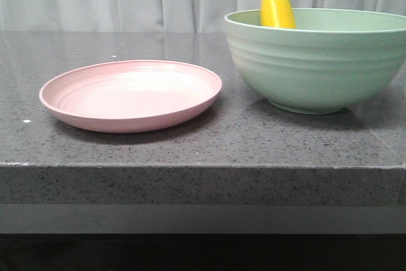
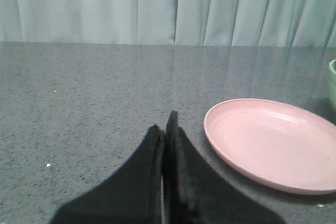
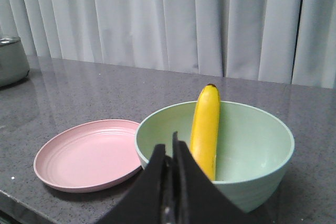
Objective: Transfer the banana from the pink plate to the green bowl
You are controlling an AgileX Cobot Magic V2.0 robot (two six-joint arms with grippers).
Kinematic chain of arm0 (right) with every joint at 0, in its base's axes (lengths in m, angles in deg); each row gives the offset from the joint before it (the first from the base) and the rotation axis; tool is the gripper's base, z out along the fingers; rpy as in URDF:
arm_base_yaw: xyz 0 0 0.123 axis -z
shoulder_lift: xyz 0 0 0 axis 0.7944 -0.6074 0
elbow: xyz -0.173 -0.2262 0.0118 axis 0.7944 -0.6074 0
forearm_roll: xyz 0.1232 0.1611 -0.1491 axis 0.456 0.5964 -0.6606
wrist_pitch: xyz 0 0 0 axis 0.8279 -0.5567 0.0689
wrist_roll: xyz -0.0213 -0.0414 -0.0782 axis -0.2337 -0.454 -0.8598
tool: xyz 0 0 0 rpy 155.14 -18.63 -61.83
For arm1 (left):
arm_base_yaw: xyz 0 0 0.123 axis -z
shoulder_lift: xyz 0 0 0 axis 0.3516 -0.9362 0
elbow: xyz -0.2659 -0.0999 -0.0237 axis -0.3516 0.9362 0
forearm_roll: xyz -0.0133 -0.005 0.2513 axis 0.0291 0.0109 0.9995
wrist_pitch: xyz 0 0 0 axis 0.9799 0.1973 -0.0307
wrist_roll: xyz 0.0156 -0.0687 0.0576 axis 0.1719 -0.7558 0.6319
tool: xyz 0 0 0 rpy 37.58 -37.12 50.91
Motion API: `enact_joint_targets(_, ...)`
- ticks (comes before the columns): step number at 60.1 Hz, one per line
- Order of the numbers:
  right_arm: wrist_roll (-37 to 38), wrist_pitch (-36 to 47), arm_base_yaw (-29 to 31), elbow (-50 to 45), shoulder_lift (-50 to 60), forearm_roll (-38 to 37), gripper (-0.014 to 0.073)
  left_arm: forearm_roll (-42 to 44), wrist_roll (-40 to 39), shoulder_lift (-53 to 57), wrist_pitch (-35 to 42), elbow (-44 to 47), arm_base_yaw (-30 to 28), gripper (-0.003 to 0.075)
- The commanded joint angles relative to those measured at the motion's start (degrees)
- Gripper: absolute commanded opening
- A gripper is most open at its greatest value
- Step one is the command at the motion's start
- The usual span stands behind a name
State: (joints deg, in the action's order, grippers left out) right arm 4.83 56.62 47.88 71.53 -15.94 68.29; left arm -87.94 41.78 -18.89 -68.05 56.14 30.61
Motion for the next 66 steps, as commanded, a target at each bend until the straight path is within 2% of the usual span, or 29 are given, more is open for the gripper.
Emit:
enact_joint_targets(1,-0.6,1.8,-0.1,1.4,-0.5,1.7,-0.0061,2.1,-0.1,2.0,5.1,0.8,-1.7,-0.0020)
enact_joint_targets(11,-0.6,1.8,-0.1,1.4,-0.5,1.7,-0.0061,1.8,-0.1,7.9,5.6,8.6,-8.2,-0.0020)
enact_joint_targets(21,-0.6,1.8,-0.1,1.4,-0.5,1.7,-0.0061,1.7,-0.1,7.8,11.7,15.4,-10.4,-0.0020)
enact_joint_targets(66,-0.6,1.8,-0.1,1.4,-0.5,1.7,-0.0061,0.9,-0.1,7.7,10.5,15.2,-10.4,-0.0020)
